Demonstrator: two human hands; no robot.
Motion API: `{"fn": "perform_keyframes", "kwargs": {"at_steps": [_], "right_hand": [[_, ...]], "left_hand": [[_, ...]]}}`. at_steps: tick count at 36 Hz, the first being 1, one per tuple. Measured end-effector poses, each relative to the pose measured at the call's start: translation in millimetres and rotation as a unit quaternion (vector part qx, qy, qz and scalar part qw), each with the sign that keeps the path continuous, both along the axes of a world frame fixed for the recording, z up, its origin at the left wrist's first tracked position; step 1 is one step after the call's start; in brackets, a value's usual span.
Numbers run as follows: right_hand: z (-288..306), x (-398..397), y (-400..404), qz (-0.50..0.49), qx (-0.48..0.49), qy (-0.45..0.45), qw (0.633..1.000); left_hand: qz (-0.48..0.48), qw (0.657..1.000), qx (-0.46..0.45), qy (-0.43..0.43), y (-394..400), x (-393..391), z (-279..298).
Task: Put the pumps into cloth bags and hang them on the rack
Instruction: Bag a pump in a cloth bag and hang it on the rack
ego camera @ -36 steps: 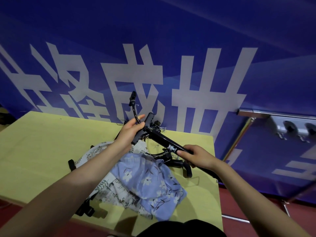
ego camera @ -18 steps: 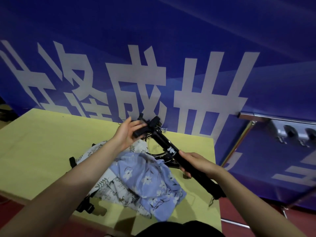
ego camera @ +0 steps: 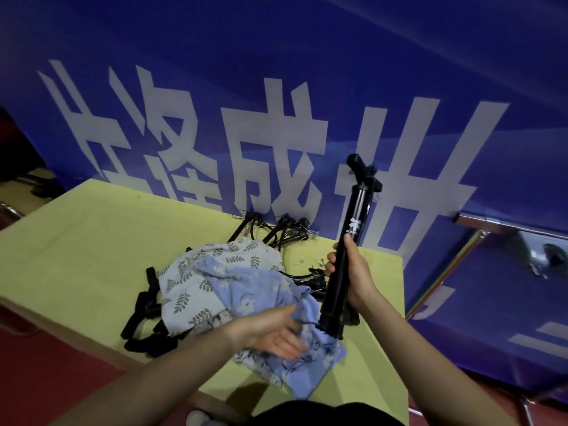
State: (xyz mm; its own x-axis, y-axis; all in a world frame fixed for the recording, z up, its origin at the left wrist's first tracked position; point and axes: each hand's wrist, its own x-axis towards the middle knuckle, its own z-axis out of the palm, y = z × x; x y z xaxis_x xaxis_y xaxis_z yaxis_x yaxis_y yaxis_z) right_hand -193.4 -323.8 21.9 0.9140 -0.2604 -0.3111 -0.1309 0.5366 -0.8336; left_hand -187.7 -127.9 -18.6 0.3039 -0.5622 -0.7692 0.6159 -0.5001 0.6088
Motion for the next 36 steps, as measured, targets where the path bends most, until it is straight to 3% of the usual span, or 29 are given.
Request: {"fn": "perform_keyframes", "kwargs": {"at_steps": [4, 8, 13, 15, 20, 32, 36], "right_hand": [[-2.6, -1.2, 10.9, -0.005, 0.029, 0.002, 1.000], [-10.4, -6.3, 20.0, 0.006, -0.054, 0.024, 0.998], [-17.2, -10.7, 27.8, -0.014, -0.059, 0.026, 0.998], [-18.2, -12.8, 27.0, -0.003, -0.103, 0.030, 0.994], [-16.0, -19.8, 20.4, 0.076, -0.161, 0.032, 0.984], [-11.9, -20.0, 19.2, 0.135, -0.285, 0.037, 0.948], [-10.1, -17.4, 15.9, 0.203, -0.247, 0.053, 0.946]], "left_hand": [[0.181, 0.974, -0.106, -0.079, -12.3, -8.1, 7.9], [0.222, 0.955, -0.161, -0.112, -26.2, -15.2, 15.3], [0.315, 0.929, -0.116, -0.158, -44.6, -28.3, 6.4], [0.341, 0.917, -0.083, -0.187, -45.2, -27.2, 6.9], [0.352, 0.898, -0.053, -0.260, -37.5, -19.7, 11.2], [0.358, 0.896, -0.026, -0.259, -19.8, -7.0, 14.6], [0.346, 0.892, -0.021, -0.290, -9.5, -4.4, 20.0]]}}
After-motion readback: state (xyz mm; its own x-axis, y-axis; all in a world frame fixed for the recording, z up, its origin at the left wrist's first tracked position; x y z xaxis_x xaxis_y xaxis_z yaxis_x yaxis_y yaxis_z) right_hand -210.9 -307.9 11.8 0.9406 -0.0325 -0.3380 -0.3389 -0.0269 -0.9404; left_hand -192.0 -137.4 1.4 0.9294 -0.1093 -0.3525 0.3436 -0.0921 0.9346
